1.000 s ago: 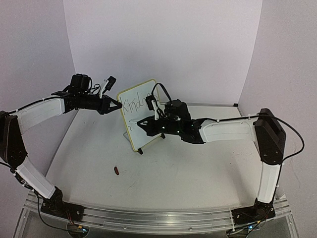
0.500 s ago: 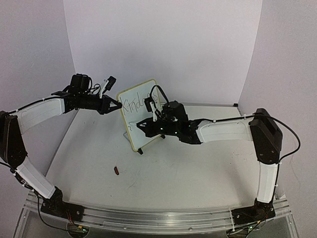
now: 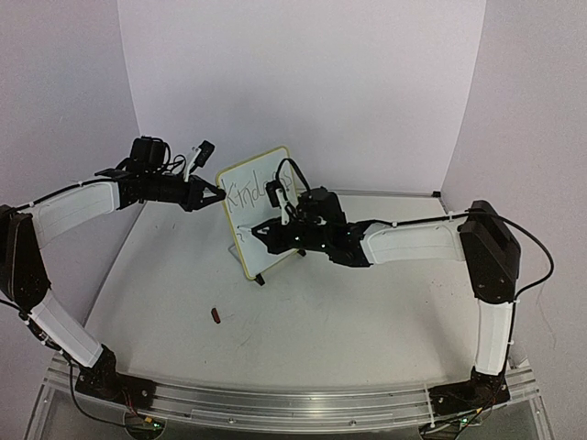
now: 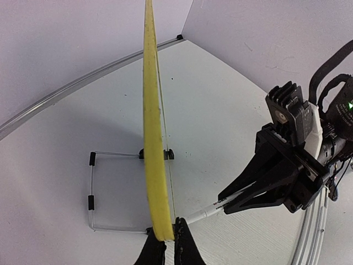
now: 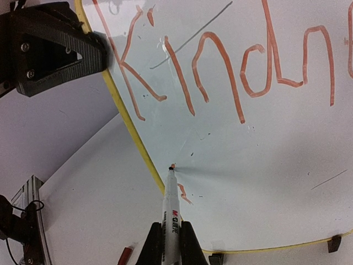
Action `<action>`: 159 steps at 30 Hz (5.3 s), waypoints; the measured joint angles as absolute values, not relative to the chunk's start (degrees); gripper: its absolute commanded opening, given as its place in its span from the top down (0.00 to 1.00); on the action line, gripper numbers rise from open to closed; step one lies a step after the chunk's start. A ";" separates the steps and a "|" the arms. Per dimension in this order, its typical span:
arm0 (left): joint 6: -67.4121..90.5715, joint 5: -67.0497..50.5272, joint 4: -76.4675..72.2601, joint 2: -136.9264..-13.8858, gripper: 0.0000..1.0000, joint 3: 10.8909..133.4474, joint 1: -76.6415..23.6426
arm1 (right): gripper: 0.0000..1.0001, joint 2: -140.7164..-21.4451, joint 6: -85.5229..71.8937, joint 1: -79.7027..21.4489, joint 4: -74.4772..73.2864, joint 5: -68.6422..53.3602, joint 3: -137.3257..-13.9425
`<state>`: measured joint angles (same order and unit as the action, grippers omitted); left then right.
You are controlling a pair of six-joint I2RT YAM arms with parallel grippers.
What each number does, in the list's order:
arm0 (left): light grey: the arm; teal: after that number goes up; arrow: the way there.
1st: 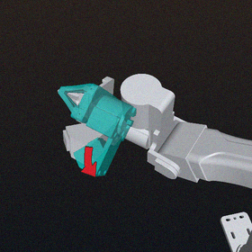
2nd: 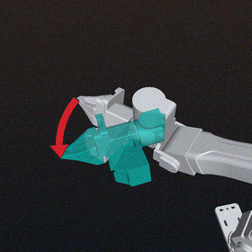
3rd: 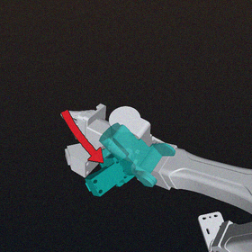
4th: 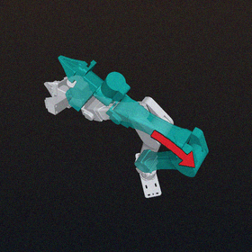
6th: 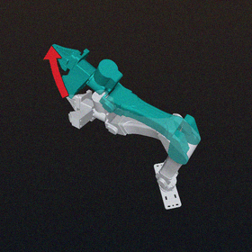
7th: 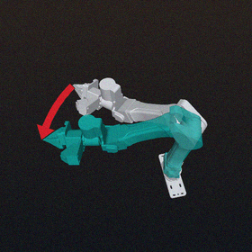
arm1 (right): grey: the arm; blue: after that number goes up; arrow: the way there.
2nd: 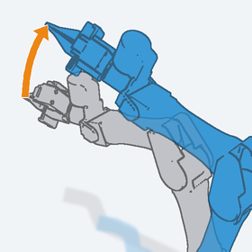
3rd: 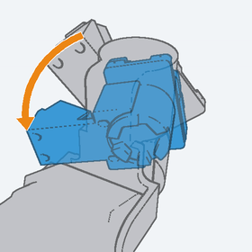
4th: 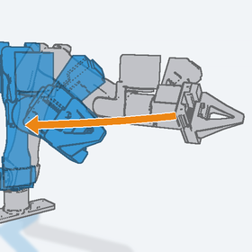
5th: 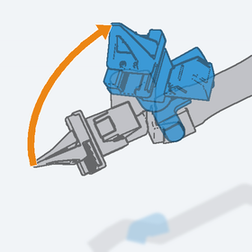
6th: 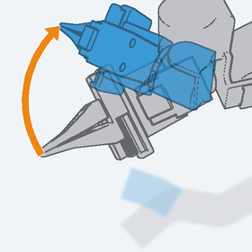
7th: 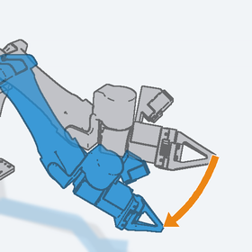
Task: Write a sentence on the whiteboard
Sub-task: Write on the whiteboard with the whiteboard marker without the cap.
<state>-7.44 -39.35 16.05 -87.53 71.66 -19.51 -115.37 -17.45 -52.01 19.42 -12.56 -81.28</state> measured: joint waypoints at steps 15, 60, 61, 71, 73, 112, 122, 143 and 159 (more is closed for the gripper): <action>-7.51 -39.38 16.05 -87.53 1.00 71.66 -19.59 | 1.00 -111.85 -18.10 -51.75 22.06 -11.14 -74.24; -7.32 -39.33 16.03 -87.55 1.00 71.68 -19.57 | 1.00 -115.42 -19.17 -50.51 22.21 -14.13 -77.62; -7.33 -39.33 16.03 -87.55 1.00 71.68 -19.57 | 1.00 -115.42 -19.19 -50.53 22.18 -13.94 -77.62; -7.06 -39.00 15.99 -87.88 1.00 72.00 -19.55 | 1.00 -115.42 -19.61 -50.78 21.57 -11.33 -77.62; -7.03 -38.98 15.99 -87.90 1.00 72.01 -19.53 | 1.00 -115.42 -19.61 -50.84 21.50 -11.00 -77.62; -7.29 -39.33 16.01 -87.90 1.00 72.01 -19.57 | 1.00 -115.35 -19.55 -50.50 20.91 -13.86 -75.94; -7.31 -39.35 16.01 -87.90 1.00 72.01 -19.58 | 1.00 -113.19 -19.73 -50.49 24.39 -16.88 -71.31; -7.31 -39.38 16.02 -87.90 1.00 72.01 -19.60 | 1.00 -99.58 -20.91 -42.44 23.87 -27.47 -63.07; -7.49 -39.38 16.05 -87.88 1.00 72.01 -19.62 | 1.00 -110.04 -20.17 -40.16 21.38 -32.45 -72.50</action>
